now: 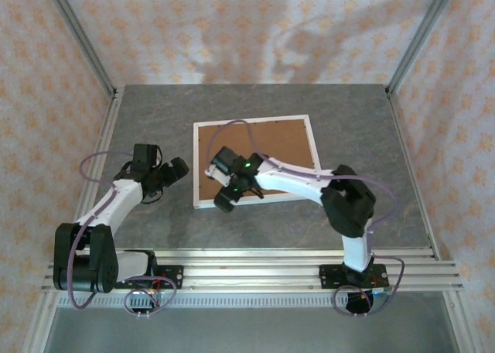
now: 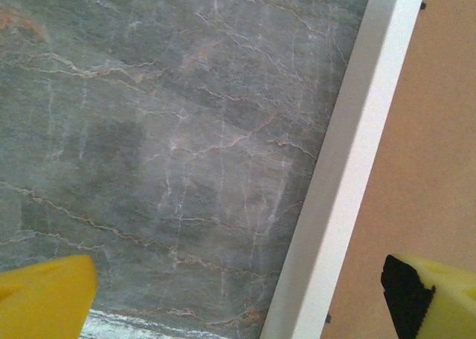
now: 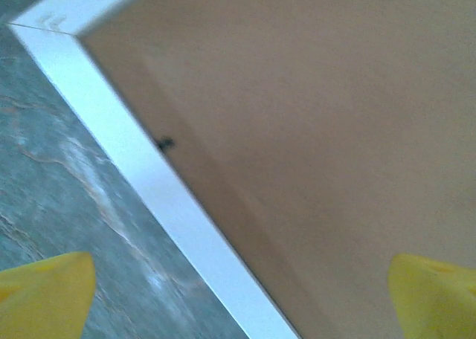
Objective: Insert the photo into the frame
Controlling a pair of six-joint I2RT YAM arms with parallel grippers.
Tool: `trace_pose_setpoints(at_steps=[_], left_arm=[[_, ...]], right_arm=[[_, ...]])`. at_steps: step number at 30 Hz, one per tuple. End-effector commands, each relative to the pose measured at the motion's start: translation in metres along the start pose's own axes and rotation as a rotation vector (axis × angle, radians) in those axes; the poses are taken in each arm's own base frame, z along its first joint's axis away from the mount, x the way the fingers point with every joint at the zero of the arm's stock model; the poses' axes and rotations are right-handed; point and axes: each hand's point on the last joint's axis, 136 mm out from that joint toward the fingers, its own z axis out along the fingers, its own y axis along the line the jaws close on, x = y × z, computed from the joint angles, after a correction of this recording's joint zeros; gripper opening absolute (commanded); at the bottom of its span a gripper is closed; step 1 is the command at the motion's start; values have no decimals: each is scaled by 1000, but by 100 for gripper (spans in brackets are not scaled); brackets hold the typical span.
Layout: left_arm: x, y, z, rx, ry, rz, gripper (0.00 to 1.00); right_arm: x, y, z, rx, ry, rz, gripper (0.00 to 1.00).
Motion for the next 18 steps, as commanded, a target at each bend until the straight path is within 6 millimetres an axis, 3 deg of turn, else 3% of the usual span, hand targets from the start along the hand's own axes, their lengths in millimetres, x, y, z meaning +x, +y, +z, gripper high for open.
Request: trace_pose_setpoints(at_steps=[1, 8, 15, 17, 18], left_arm=[[-18, -9, -1, 84, -70, -54, 100], [-23, -10, 6, 142, -67, -127, 100], [-7, 1, 9, 141, -65, -165, 100], [-1, 3, 12, 148, -52, -173, 100], [2, 3, 13, 153, -41, -177, 100]], right_arm=[[-8, 8, 8, 45, 27, -127, 99], [-9, 6, 28, 153, 75, -245, 100], [34, 4, 77, 117, 249, -299, 97], [44, 8, 89, 81, 269, -272, 90], [48, 10, 93, 63, 274, -249, 75]])
